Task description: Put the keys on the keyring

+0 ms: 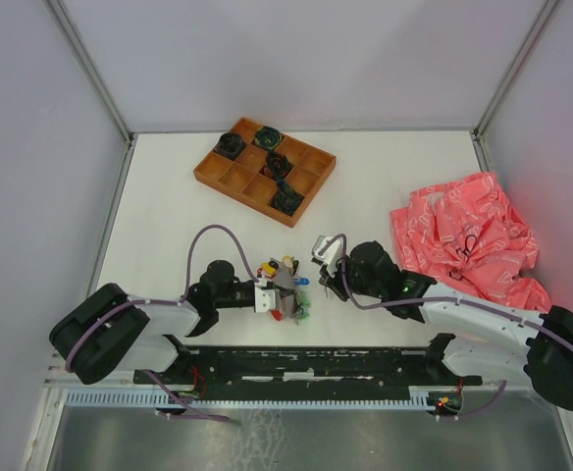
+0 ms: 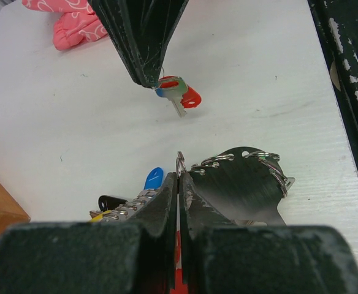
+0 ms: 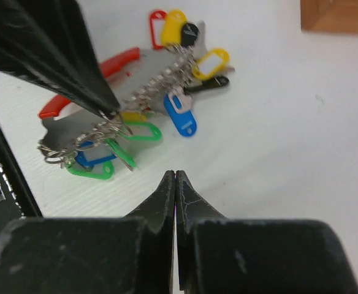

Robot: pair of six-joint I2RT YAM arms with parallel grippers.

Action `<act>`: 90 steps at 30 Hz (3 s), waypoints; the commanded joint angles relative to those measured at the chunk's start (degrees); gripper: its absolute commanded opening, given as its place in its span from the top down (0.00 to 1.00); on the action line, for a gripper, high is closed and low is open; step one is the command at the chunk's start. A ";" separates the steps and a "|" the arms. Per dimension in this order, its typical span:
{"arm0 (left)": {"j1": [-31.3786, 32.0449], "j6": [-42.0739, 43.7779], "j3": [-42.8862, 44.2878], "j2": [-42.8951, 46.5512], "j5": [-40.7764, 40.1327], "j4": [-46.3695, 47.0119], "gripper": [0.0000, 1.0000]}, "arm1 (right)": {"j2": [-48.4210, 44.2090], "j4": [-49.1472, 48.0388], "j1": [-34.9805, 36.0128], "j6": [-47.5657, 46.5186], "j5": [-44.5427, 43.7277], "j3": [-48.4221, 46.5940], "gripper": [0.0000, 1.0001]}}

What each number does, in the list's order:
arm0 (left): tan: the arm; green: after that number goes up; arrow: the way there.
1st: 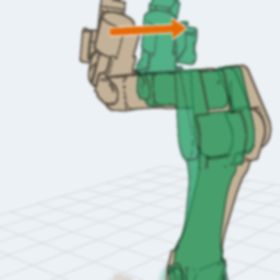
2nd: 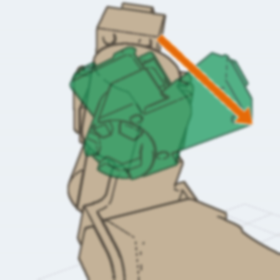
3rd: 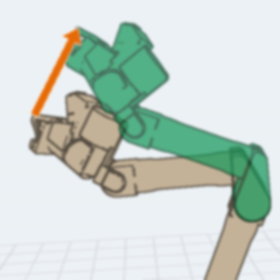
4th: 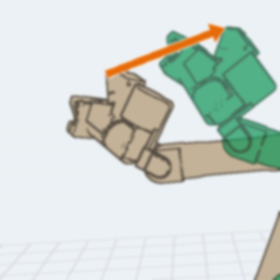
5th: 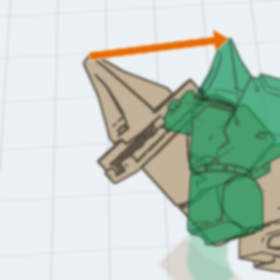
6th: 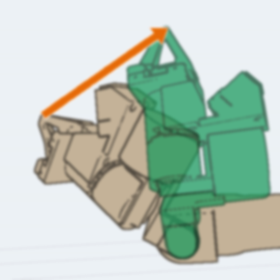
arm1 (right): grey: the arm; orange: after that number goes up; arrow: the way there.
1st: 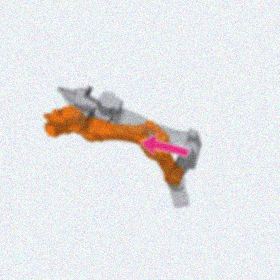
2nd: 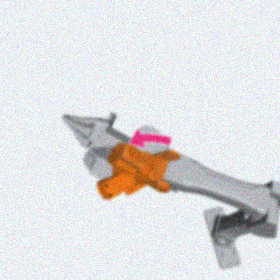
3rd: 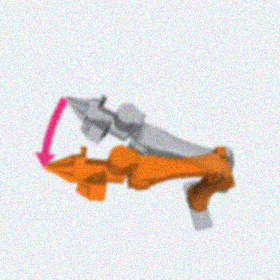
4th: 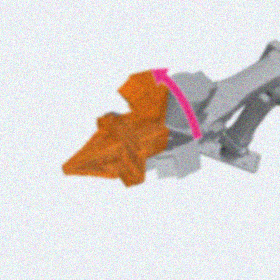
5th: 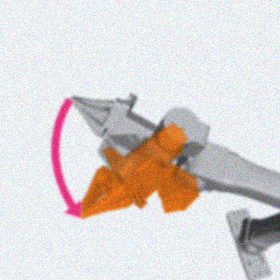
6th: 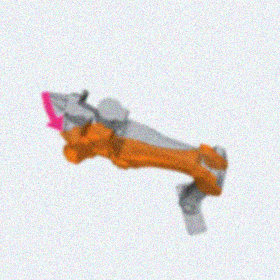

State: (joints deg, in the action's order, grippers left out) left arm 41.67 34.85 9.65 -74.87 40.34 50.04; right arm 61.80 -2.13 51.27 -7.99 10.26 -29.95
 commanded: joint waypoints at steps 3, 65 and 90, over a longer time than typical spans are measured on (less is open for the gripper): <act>0.34 -0.22 -0.42 1.30 -1.14 6.07 0.97 | 6.09 10.13 0.24 16.97 -16.80 -5.20 0.99; 0.34 -1.72 -1.56 3.50 -3.25 7.36 0.97 | 54.42 52.69 3.60 17.13 -35.80 -50.21 0.73; 0.30 -1.77 -1.56 3.50 -2.89 7.36 0.97 | 27.52 9.89 -3.96 15.98 -14.57 -18.98 0.99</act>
State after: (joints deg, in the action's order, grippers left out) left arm 41.76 34.79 8.01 -72.69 36.51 53.28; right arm 95.04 25.47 50.00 8.71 -12.80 -55.88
